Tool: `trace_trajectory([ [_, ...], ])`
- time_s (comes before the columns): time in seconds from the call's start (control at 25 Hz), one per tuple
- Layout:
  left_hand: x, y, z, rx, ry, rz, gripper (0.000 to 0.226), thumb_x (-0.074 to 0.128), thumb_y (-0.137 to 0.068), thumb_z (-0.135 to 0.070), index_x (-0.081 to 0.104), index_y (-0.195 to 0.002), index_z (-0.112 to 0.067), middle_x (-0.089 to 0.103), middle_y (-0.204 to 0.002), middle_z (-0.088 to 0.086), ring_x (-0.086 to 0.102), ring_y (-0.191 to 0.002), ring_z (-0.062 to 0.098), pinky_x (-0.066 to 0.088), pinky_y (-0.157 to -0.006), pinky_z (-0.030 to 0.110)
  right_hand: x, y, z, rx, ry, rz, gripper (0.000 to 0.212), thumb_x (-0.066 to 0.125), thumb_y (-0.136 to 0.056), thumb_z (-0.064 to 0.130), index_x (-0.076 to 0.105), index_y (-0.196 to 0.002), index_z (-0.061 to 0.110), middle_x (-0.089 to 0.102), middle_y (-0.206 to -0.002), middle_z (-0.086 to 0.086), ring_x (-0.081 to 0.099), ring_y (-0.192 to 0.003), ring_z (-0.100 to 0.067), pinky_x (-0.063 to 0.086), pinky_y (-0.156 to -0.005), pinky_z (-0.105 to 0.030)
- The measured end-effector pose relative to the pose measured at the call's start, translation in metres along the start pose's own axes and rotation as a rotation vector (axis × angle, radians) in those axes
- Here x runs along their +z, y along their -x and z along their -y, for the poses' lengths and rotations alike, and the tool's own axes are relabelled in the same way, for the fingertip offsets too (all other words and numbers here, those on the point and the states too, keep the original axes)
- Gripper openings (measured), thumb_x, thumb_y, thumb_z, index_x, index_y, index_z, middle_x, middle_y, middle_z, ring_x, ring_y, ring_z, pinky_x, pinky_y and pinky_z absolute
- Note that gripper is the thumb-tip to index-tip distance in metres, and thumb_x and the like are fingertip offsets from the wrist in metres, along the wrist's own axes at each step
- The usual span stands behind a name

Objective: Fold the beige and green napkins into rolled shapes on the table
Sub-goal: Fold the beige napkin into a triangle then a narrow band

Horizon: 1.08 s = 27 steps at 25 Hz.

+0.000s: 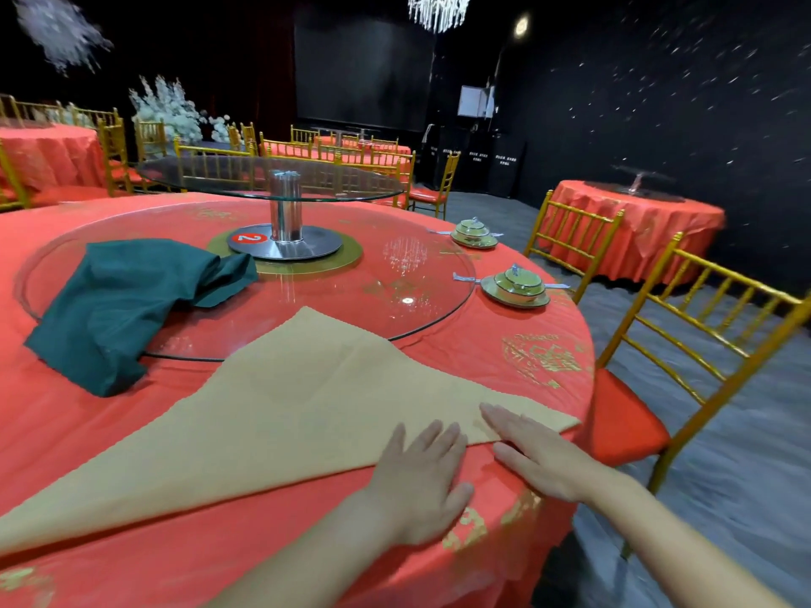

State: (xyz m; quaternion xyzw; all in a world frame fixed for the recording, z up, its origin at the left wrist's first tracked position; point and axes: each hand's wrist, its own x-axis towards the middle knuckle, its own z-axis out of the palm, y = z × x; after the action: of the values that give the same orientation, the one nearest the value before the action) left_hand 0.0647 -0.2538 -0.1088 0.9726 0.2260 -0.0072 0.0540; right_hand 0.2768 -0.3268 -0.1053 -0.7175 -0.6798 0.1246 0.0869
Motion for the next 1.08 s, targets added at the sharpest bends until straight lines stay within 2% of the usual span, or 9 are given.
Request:
trace_trajectory([
  [0.08,0.005,-0.002,0.003,-0.012,-0.014,-0.004,0.078,0.001,-0.084,-0.059,-0.001,-0.150,-0.019,-0.004,-0.159,-0.002,-0.007,-0.145,0.014,-0.003,-0.115,0.052,-0.008,0.001,-0.016,0.053,-0.141,-0.082,0.068,0.049,-0.085,0.058,0.034,-0.142,0.025,0.027,-0.146,0.017,0.029,-0.135,0.000,0.019,-0.104,-0.010],
  [0.2,0.005,0.001,0.005,-0.022,-0.007,0.041,0.072,0.011,-0.090,-0.054,-0.004,-0.150,-0.019,-0.009,-0.158,-0.004,-0.010,-0.145,0.014,-0.005,-0.116,0.051,-0.019,0.001,-0.045,0.119,-0.240,-0.150,0.017,0.072,-0.079,0.033,0.060,-0.091,0.029,0.046,-0.129,0.016,0.048,-0.116,-0.004,0.035,-0.088,-0.014],
  [0.36,-0.004,-0.003,-0.009,-0.075,0.025,0.118,0.068,0.021,-0.096,-0.045,-0.012,-0.149,-0.020,-0.018,-0.157,-0.007,-0.017,-0.144,0.020,-0.007,-0.111,0.062,-0.026,-0.011,-0.065,0.112,-0.240,-0.240,0.029,0.067,-0.085,0.022,0.051,-0.062,0.031,0.058,-0.084,0.004,0.052,-0.086,-0.015,0.040,-0.082,-0.033],
  [0.56,0.001,-0.023,-0.025,-0.082,0.019,0.034,0.072,0.018,-0.094,-0.055,-0.008,-0.149,-0.017,-0.013,-0.158,-0.003,-0.015,-0.144,0.019,-0.014,-0.107,0.065,-0.038,-0.022,-0.058,0.264,0.125,-0.067,0.033,0.052,-0.091,0.046,0.040,-0.062,0.034,0.042,-0.080,0.014,0.045,-0.089,-0.011,0.035,-0.080,-0.033],
  [0.64,0.006,-0.026,-0.026,-0.088,0.028,0.030,0.075,0.017,-0.092,-0.059,-0.007,-0.150,-0.018,-0.012,-0.158,-0.004,-0.015,-0.144,0.017,-0.012,-0.107,0.065,-0.039,-0.018,-0.049,0.317,0.255,-0.159,0.029,0.054,-0.086,0.053,0.046,-0.066,0.034,0.047,-0.085,0.012,0.049,-0.094,-0.015,0.033,-0.077,-0.032],
  [0.72,0.009,-0.028,-0.025,-0.097,0.019,0.037,0.076,0.017,-0.092,-0.061,-0.006,-0.150,-0.019,-0.012,-0.158,-0.005,-0.015,-0.144,0.016,-0.011,-0.107,0.066,-0.024,-0.014,-0.036,0.307,0.318,-0.433,0.025,0.059,-0.081,0.052,0.063,-0.083,0.027,0.060,-0.097,0.005,0.055,-0.101,-0.021,0.037,-0.084,-0.035],
  [0.8,0.010,-0.028,-0.025,-0.102,0.025,0.024,0.076,0.016,-0.090,-0.062,-0.004,-0.150,-0.020,-0.011,-0.158,-0.006,-0.014,-0.145,0.015,-0.010,-0.106,0.067,0.001,-0.007,-0.007,0.157,0.209,-0.545,0.050,0.046,-0.085,0.055,0.067,-0.108,0.016,0.062,-0.121,-0.002,0.054,-0.118,-0.024,0.032,-0.104,-0.038],
  [0.92,0.010,-0.028,-0.026,-0.093,0.044,0.015,0.079,0.011,-0.082,-0.063,-0.006,-0.150,-0.026,-0.009,-0.158,-0.007,-0.012,-0.145,0.014,-0.009,-0.106,0.067,0.027,0.006,0.032,0.056,-0.024,-0.278,0.099,-0.008,-0.076,0.076,0.029,-0.146,0.016,0.020,-0.151,0.011,0.008,-0.142,-0.002,-0.003,-0.115,-0.026],
  [1.08,0.009,-0.028,-0.026,-0.111,0.014,0.032,0.076,0.018,-0.090,-0.061,-0.003,-0.150,-0.020,-0.010,-0.158,-0.006,-0.014,-0.144,0.014,-0.009,-0.107,0.066,0.027,0.013,0.010,0.124,0.096,-0.195,0.112,-0.028,-0.061,0.079,0.010,-0.150,0.023,0.004,-0.156,0.013,-0.010,-0.136,0.008,-0.008,-0.115,-0.026],
])
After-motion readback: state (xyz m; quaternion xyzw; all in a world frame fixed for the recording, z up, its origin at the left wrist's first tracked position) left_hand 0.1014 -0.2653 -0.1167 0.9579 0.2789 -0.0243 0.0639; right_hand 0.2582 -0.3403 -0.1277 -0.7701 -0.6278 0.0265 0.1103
